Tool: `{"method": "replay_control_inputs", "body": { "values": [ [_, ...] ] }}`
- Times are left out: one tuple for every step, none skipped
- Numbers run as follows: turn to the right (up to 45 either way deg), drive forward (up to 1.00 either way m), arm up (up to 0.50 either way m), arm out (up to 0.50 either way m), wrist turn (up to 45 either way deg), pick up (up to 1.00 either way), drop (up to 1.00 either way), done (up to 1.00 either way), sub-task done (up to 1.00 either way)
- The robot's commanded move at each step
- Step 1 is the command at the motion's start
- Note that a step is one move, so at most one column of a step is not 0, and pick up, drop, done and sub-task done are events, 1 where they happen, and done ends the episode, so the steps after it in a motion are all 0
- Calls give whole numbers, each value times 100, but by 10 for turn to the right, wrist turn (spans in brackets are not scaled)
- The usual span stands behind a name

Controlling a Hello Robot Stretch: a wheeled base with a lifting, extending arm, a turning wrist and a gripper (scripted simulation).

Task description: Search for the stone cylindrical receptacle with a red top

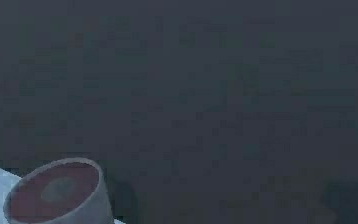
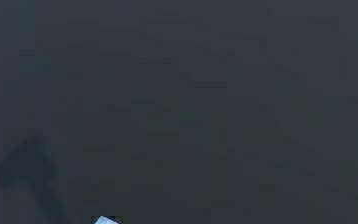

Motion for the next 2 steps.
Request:
{"method": "replay_control_inputs", "body": {
  "values": [
    [-360,0,0,0,0,0,0,0,0],
    [0,0,0,0,0,0,0,100,0]
  ]
}}
